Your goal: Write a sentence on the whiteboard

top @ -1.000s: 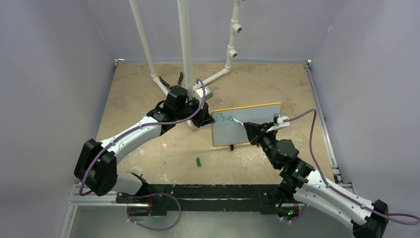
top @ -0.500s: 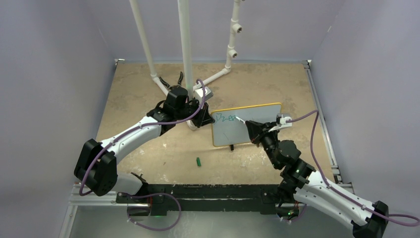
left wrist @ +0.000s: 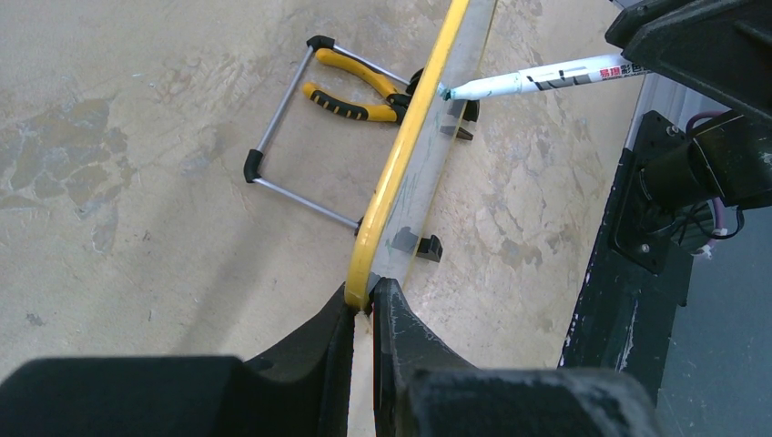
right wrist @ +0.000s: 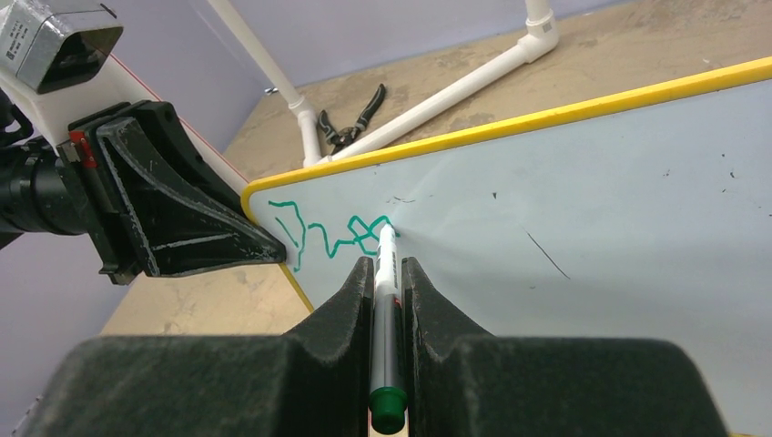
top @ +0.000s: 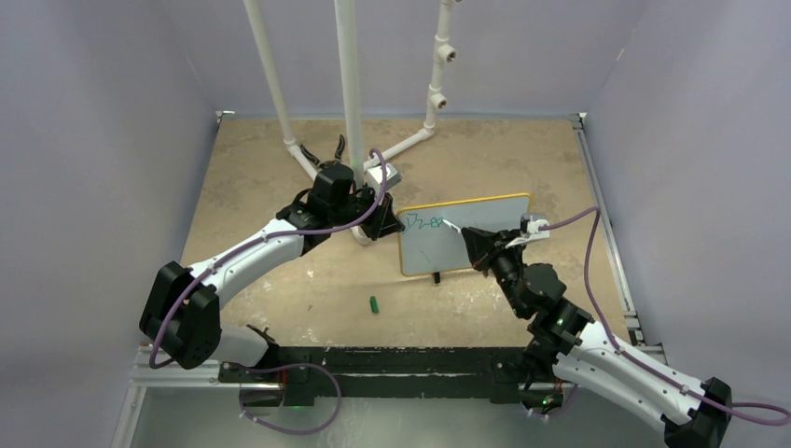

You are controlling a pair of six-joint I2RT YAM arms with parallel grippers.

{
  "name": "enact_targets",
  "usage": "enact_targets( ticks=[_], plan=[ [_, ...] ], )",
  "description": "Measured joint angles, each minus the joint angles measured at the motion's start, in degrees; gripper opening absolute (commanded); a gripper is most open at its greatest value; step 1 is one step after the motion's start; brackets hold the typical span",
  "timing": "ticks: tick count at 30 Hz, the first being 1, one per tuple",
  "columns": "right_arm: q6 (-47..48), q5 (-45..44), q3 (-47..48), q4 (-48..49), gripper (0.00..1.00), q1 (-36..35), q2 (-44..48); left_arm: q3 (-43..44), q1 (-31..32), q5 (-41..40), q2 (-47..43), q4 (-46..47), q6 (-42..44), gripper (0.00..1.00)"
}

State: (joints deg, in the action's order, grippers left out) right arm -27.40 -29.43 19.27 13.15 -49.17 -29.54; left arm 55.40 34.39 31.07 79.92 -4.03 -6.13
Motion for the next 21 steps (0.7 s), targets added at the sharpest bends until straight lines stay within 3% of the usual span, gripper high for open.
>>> enact_targets(
  ticks=[21],
  plan=[
    [-2.6, -0.5, 0.0, -6.6, 0.00, 0.0, 1.9, 0.0, 0.0, 0.0, 0.0, 0.0, 0.0, 0.00]
  ],
)
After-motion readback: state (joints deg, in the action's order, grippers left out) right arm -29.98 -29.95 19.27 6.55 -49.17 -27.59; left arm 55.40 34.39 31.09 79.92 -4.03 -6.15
